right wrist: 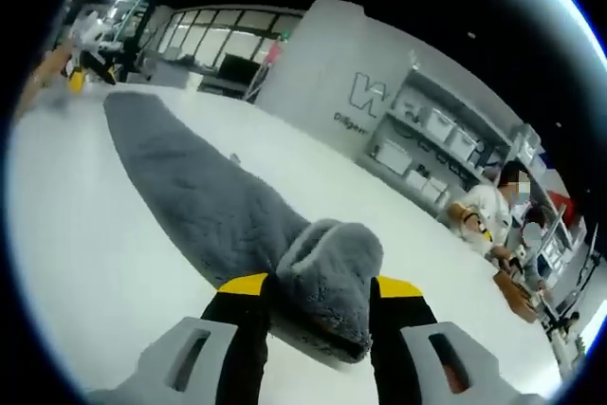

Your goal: Open the folded towel by lifting each exposed corner and separating the folded layers until the towel lies flat within the target outline without major curled edges

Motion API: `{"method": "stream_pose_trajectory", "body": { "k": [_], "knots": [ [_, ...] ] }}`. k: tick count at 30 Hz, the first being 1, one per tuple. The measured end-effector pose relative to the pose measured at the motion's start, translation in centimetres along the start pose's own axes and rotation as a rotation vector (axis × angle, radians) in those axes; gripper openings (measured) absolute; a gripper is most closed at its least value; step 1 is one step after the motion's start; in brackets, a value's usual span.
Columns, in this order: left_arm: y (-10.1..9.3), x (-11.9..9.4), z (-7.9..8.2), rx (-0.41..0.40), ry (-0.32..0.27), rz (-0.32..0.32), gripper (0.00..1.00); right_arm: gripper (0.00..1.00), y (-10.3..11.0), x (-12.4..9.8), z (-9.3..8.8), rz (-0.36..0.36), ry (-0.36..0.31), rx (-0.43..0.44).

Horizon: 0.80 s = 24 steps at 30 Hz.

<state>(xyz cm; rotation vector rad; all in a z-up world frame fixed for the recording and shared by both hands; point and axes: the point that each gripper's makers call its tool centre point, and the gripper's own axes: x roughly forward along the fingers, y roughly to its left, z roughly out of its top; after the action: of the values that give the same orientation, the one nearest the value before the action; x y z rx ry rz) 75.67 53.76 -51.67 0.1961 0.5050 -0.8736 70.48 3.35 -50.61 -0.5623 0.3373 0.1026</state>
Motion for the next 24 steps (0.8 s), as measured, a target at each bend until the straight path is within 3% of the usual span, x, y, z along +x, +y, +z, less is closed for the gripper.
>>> {"method": "stream_pose_trajectory", "body": {
  "k": [6,15,24],
  "knots": [
    [-0.1,-0.1,0.0,0.004,-0.002,0.000,0.96,0.27,1.4,1.1,-0.6,0.040,0.041,-0.056],
    [-0.2,-0.2,0.2,0.007,-0.007,0.002,0.95,0.04,0.8,1.7,-1.3,-0.005,0.063,-0.152],
    [-0.3,-0.2,0.1,0.007,-0.006,0.002,0.95,0.00,-2.9,0.4,0.2,-0.104,-0.022,-0.033]
  ]
}}
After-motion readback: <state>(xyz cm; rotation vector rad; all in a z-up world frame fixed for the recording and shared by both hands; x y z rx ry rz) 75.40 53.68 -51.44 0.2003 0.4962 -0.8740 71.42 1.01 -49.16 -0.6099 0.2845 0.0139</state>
